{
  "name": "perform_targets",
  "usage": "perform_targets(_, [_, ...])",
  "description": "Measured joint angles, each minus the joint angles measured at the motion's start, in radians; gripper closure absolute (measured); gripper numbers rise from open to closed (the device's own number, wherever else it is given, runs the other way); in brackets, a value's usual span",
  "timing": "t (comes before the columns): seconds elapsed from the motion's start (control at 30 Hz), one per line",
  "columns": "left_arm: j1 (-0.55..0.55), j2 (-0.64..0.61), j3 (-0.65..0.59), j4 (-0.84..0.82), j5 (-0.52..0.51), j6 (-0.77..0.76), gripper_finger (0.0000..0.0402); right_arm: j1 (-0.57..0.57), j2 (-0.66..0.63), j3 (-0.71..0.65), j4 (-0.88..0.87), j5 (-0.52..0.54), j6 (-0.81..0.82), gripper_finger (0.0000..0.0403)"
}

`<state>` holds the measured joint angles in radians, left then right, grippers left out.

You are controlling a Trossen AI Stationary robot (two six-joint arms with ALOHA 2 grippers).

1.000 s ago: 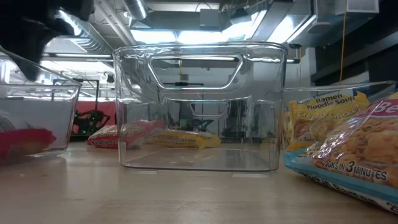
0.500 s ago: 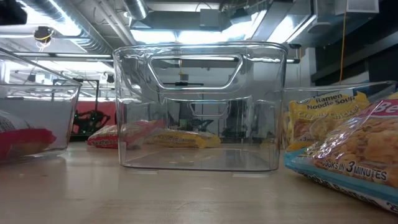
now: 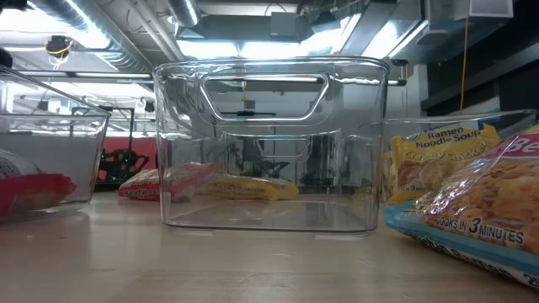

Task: Sort Maruchan noodles
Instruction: Put the red noodle pack into the left transparent bin

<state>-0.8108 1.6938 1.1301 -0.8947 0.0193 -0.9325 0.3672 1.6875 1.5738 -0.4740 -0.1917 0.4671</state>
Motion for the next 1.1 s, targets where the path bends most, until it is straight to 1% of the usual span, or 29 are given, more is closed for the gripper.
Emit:
perform_targets(0.27, [0.000,0.099,0.005,0.042,-0.024,-0.003,0.0401,0.000,0.000,0.000,0.000,-0.003,0.005,0.0244])
perform_targets(0.43, [-0.005,0.090,0.002,0.010,-0.104,-0.049,0.0401,0.000,0.000,0.000,-0.001,-0.003,0.006,0.0244])
perform_targets(0.57, [-0.003,0.064,0.000,-0.083,-0.147,-0.084,0.0401,0.000,0.000,0.000,-0.004,-0.003,0.007,0.0244])
perform_targets(0.73, [-0.001,0.059,0.000,-0.147,-0.131,-0.088,0.0401,0.000,0.000,0.000,-0.008,-0.004,0.007,0.0244])
perform_targets(0.9, [0.008,0.059,-0.001,-0.145,-0.103,-0.087,0.0401,0.000,0.000,0.000,-0.008,-0.004,0.008,0.0244])
perform_targets(1.03, [0.011,0.024,0.006,-0.155,-0.090,-0.086,0.0401,0.010,0.000,0.000,-0.008,-0.003,0.008,0.0244])
perform_targets(1.1, [0.010,-0.005,0.024,-0.160,-0.116,-0.086,0.0401,0.021,0.000,0.000,-0.008,-0.002,0.007,0.0244])
